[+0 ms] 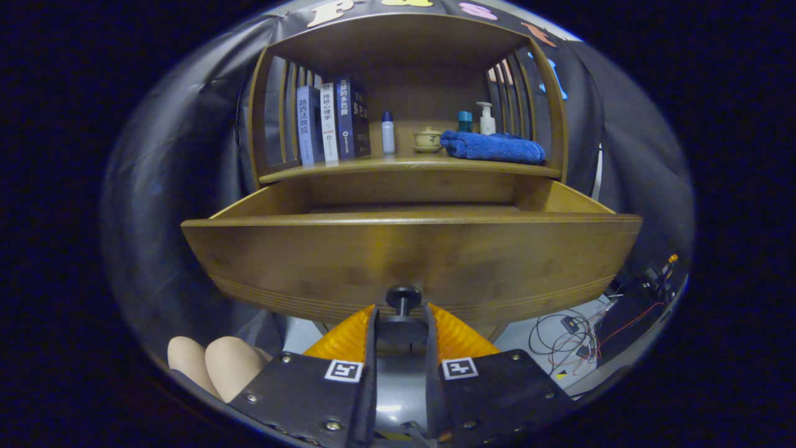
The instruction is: Pull open the drawer, take out the items inside it, and place them on the countertop above the cabinet.
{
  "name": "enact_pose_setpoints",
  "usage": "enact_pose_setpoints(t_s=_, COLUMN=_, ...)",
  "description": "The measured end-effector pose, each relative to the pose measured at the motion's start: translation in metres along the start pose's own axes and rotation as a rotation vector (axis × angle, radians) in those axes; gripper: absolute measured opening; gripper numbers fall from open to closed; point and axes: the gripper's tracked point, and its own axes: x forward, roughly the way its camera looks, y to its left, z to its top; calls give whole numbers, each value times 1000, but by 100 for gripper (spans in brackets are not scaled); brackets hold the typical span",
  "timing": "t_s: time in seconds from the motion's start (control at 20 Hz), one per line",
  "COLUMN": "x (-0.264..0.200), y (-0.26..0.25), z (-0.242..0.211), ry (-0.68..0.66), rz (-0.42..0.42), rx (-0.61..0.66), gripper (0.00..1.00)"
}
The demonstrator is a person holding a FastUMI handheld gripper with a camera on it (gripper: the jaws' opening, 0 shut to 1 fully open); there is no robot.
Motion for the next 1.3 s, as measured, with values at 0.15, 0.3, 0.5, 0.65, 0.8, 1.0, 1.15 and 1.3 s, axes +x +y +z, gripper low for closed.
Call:
enact_pose_setpoints(t_s=0.15, x=-3, y=2, z=-1, ry=13, rz=10, rx=-19, gripper=32)
enact_pose_setpoints(t_s=0.3, x=-4, y=1, z=-2, ry=25, rz=21, rx=-54, gripper=32)
enact_pose_setpoints(t_s=0.5, x=-23, y=-1, z=-8, ry=48, rz=41, rx=-55, gripper=45)
enact_pose_setpoints(t_s=0.65, x=-48, y=0, z=5, ry=-7, rz=58, rx=-83, gripper=45)
enact_pose_setpoints(t_s=0.8, x=-71, y=3, z=42, ry=-110, rz=82, rx=-89, gripper=45)
enact_pose_setpoints(t_s=1.0, x=-74, y=13, z=109, ry=-227, rz=126, rx=-81, gripper=44)
enact_pose_setpoints(t_s=1.15, x=-51, y=8, z=147, ry=-265, rz=129, rx=-51, gripper=44)
enact_pose_setpoints(t_s=1.3, x=-19, y=12, z=152, ry=-176, rz=158, rx=-18, gripper=44)
